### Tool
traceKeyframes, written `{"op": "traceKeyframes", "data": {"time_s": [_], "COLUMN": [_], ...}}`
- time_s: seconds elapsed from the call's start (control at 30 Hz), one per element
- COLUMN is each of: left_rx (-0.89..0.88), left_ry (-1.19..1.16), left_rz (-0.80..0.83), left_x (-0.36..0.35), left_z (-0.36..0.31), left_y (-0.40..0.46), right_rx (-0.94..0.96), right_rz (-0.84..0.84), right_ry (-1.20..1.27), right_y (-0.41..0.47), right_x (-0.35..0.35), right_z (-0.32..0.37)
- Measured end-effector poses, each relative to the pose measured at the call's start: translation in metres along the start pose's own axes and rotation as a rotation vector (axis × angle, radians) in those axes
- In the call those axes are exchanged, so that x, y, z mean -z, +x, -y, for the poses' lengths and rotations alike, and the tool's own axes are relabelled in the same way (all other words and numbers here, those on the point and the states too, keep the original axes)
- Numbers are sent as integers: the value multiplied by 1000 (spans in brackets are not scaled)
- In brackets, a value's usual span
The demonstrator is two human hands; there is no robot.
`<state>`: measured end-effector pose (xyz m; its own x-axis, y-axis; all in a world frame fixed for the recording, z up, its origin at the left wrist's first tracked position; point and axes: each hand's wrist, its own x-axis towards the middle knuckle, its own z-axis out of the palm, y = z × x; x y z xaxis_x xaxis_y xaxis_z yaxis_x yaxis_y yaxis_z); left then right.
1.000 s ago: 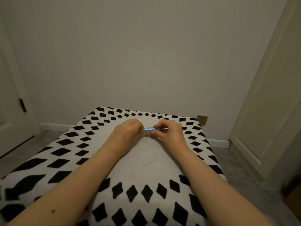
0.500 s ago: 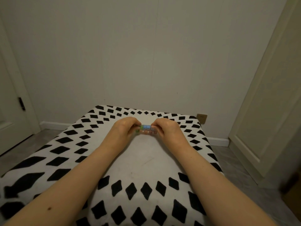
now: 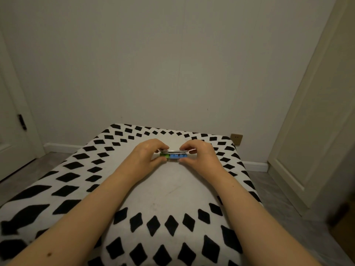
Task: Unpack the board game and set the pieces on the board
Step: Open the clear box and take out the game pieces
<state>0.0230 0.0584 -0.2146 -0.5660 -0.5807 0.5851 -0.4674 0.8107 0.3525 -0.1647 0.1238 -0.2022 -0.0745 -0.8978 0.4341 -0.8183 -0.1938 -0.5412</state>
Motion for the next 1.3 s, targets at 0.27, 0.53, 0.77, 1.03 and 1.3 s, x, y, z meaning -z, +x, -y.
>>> {"op": "traceKeyframes", "data": {"time_s": [0.27,0.53,0.77,1.03,1.3], "left_rx": [-6,27,74,158,231], "left_ry": [-3,10,0,-104,-251], "left_rz": [19,-59,-124,-198,-226], "left_x": [-1,0,1,1,1], "left_z": [2,0,-4,-4,-3], "left_y": [0,1,3,3,4], "right_rx": [-82,-69,-58,-47,-74], "right_rz": [-1,-158,-123,-52,-50], "right_ry": [56,67,46,-2,37], "right_y": [-2,1,0,-1,-1], "right_x": [5,4,-5,-10,-10], "right_z": [-3,-3,0,-1,1]}}
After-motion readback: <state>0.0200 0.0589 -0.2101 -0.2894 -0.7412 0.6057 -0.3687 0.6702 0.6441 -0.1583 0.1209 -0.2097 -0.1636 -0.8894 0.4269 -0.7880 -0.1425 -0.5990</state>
